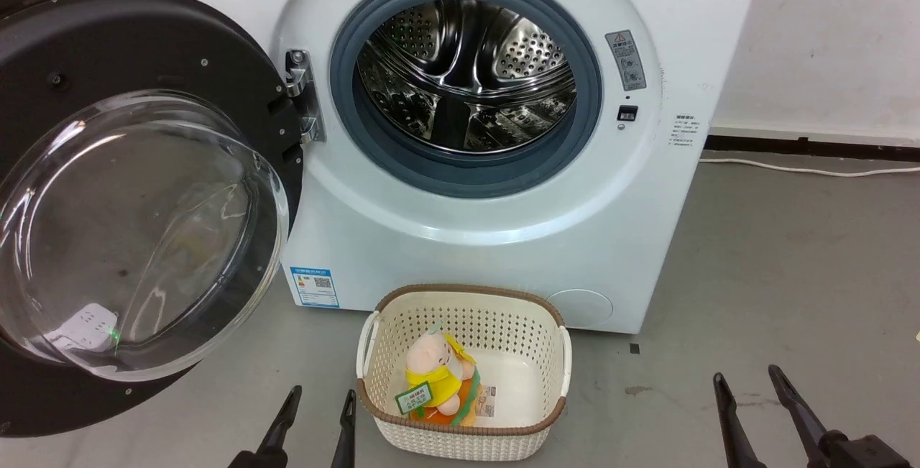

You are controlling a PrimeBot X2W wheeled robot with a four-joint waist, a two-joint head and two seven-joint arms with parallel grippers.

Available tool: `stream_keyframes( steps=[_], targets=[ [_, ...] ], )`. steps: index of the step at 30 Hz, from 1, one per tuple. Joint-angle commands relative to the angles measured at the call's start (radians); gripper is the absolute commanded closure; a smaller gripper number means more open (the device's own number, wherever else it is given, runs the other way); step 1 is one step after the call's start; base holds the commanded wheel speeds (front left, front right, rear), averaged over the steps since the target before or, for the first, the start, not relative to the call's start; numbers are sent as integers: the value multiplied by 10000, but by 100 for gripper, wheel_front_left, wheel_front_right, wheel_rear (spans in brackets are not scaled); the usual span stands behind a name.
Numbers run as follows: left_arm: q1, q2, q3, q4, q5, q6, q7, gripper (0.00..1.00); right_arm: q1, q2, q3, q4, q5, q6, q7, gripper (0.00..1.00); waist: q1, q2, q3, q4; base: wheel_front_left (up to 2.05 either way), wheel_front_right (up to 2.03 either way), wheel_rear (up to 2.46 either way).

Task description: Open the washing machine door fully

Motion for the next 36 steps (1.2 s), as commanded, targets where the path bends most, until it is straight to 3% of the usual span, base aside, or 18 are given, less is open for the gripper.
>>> stream_keyframes(
  steps=[1, 31, 32, 36],
  targets=[
    [75, -55, -24, 41, 109, 7, -55, 0, 126, 25, -81, 88, 66, 8, -47, 0, 0, 0, -1, 28, 0, 0, 0],
    [-58, -171, 167, 59, 55, -88, -55, 0, 174, 26, -138, 361, 6, 8, -47, 0, 0, 0, -66, 156, 0, 0, 0],
    [-17, -174, 133, 80, 64, -86, 1, 100, 18, 0, -146, 379, 40, 0, 1, 100, 0, 0, -65, 158, 0, 0, 0],
    [-39, -177, 132, 73, 81, -83, 49, 100, -24, 0, -134, 367, 30, 0, 47, 100, 0, 0, -46, 156, 0, 0, 0]
  ],
)
